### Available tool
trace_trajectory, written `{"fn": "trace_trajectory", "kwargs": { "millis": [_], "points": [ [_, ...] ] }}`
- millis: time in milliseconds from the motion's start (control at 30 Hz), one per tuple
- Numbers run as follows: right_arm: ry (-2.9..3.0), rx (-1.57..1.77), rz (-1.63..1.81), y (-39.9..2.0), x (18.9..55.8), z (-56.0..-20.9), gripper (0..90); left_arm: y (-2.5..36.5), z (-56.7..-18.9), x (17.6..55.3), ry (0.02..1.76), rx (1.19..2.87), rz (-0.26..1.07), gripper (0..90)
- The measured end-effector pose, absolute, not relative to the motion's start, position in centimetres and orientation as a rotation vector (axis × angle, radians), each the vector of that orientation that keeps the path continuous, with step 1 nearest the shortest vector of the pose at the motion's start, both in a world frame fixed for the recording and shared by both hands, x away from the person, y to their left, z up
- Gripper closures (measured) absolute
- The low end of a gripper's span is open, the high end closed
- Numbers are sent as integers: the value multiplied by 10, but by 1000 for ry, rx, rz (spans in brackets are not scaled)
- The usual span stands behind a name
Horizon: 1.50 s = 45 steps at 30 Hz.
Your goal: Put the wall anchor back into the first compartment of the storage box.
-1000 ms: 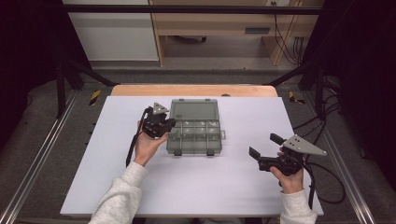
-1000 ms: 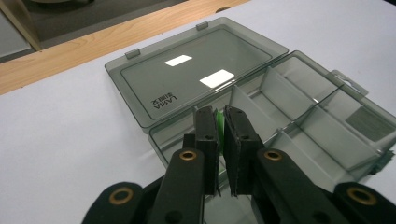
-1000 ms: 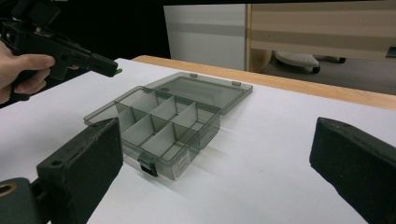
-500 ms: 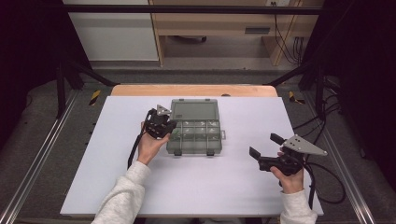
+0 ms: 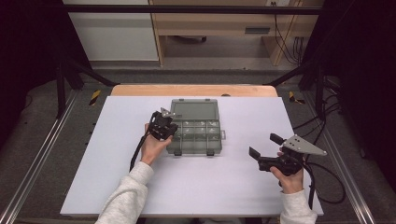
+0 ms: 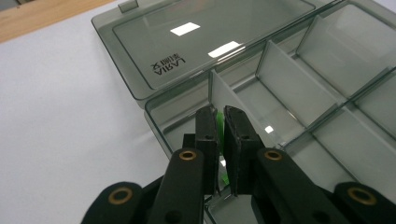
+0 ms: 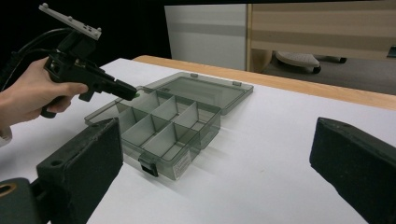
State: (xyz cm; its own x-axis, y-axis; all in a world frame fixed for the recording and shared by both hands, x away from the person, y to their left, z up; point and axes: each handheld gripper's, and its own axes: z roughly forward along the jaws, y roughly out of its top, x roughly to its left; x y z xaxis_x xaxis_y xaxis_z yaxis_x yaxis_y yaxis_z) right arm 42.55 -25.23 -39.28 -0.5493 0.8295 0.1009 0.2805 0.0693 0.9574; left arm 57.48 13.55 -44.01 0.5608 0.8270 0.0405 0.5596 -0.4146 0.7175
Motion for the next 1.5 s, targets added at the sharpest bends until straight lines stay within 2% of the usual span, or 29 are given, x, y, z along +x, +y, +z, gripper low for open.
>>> {"fn": "trace_trajectory", "kwargs": {
  "millis": [167, 467, 800, 933, 1033, 1167, 1500],
  "points": [
    [1873, 1100, 1496, -253, 425, -393, 30, 134, -441, 574, 1109, 2143, 516, 815],
    [1873, 1099, 1501, -252, 425, -392, 29, 141, -422, 560, 1083, 2039, 513, 740],
    [1871, 1099, 1503, -252, 425, -392, 29, 161, -391, 523, 989, 1894, 480, 447],
    [1873, 1098, 1501, -251, 425, -392, 28, 169, -384, 507, 938, 1891, 492, 277],
    [1872, 1100, 1502, -251, 425, -392, 26, 176, -382, 495, 917, 1872, 504, 196],
    [1871, 1101, 1502, -252, 425, -392, 25, 186, -380, 481, 896, 1864, 516, 121],
    [1872, 1105, 1498, -251, 425, -393, 22, 210, -382, 449, 884, 1821, 525, 80]
  ]
}}
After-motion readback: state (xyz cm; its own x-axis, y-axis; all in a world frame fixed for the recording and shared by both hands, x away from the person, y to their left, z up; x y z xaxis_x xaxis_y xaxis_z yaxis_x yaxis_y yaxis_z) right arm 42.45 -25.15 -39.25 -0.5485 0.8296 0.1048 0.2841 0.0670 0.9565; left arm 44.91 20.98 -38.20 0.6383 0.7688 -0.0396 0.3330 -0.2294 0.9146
